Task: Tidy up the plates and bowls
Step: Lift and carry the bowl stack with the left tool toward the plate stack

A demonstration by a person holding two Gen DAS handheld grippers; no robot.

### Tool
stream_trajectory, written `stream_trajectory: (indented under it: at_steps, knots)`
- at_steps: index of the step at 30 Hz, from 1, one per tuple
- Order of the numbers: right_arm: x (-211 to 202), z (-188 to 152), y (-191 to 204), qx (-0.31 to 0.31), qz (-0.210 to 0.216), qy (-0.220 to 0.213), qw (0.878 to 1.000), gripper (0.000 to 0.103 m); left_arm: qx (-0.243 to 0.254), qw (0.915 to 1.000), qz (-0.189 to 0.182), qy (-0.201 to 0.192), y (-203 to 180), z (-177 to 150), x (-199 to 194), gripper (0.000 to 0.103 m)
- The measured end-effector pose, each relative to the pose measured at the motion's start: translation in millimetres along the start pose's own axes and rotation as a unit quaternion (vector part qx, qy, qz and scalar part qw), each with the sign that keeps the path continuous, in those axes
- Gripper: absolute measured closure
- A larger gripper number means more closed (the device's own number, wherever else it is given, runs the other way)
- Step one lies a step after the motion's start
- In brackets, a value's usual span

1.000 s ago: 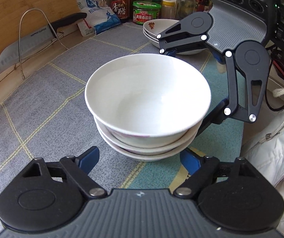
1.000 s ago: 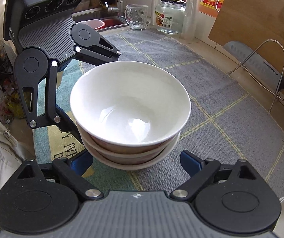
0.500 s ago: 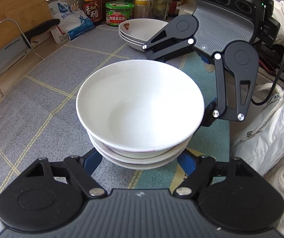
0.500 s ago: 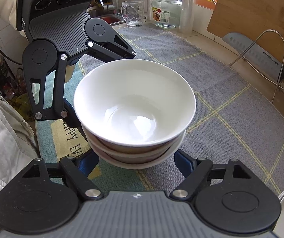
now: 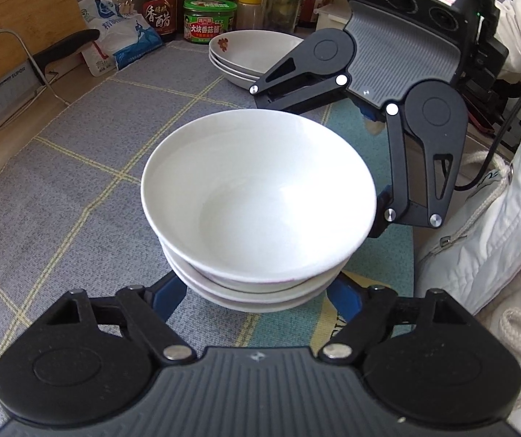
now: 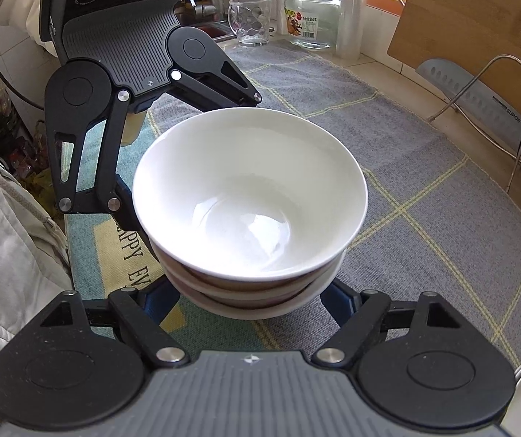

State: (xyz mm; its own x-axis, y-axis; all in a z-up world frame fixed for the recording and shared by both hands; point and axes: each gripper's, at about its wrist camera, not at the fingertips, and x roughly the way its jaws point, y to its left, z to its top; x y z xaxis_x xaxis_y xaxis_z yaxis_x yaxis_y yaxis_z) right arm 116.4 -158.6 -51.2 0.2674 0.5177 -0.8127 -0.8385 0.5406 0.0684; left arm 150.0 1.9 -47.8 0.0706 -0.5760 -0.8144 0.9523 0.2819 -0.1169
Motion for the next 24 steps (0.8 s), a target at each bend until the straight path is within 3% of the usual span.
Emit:
stream_trajectory:
  at_steps: [24]
  knots:
    - [1.2, 4.3, 2.9, 0.007, -0.01, 0.011, 1.0, 0.016, 0.033, 0.9992, -0.003, -0.023, 2.1, -3.5, 3.6, 0.019]
